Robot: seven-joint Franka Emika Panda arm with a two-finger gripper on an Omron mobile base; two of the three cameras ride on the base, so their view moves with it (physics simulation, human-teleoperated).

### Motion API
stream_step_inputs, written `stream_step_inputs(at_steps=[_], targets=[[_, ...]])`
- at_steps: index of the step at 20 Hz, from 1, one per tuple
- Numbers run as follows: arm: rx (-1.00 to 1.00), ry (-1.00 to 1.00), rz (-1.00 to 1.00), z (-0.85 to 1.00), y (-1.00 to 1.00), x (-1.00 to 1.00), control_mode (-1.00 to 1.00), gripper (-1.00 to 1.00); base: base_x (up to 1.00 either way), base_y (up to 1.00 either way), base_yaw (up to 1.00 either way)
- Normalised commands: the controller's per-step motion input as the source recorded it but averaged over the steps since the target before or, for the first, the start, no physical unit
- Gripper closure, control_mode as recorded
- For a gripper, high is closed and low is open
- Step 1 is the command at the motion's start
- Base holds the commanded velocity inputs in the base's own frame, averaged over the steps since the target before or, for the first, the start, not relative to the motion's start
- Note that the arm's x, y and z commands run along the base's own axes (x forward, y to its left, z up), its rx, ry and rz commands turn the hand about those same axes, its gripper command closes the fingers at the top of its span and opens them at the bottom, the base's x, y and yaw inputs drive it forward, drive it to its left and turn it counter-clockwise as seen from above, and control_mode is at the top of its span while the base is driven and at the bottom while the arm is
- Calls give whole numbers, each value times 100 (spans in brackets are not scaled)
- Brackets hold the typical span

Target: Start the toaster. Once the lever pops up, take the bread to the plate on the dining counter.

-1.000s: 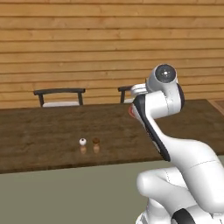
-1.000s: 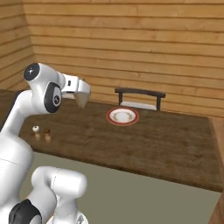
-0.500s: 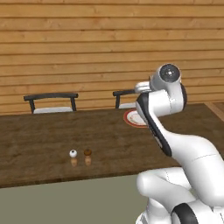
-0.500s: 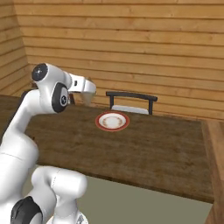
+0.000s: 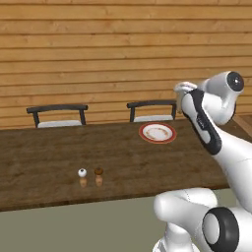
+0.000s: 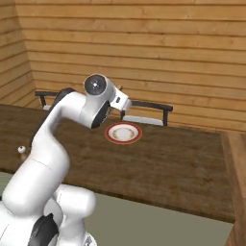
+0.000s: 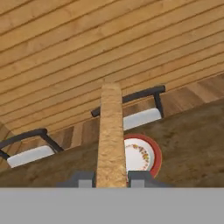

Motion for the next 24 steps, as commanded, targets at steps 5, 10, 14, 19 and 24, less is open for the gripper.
stream_step_inputs(at_steps=[5, 10, 14, 19, 24], targets=[[55, 7, 0, -1, -62, 18, -100, 100, 0, 0, 0], [27, 20, 6, -35, -14, 48, -100, 100, 0, 0, 0], [6, 18, 13, -48, 0, 58, -100, 100, 0, 0, 0], [0, 1, 19, -53, 18, 41, -100, 100, 0, 0, 0], [0, -1, 23, -53, 40, 18, -100, 100, 0, 0, 0]])
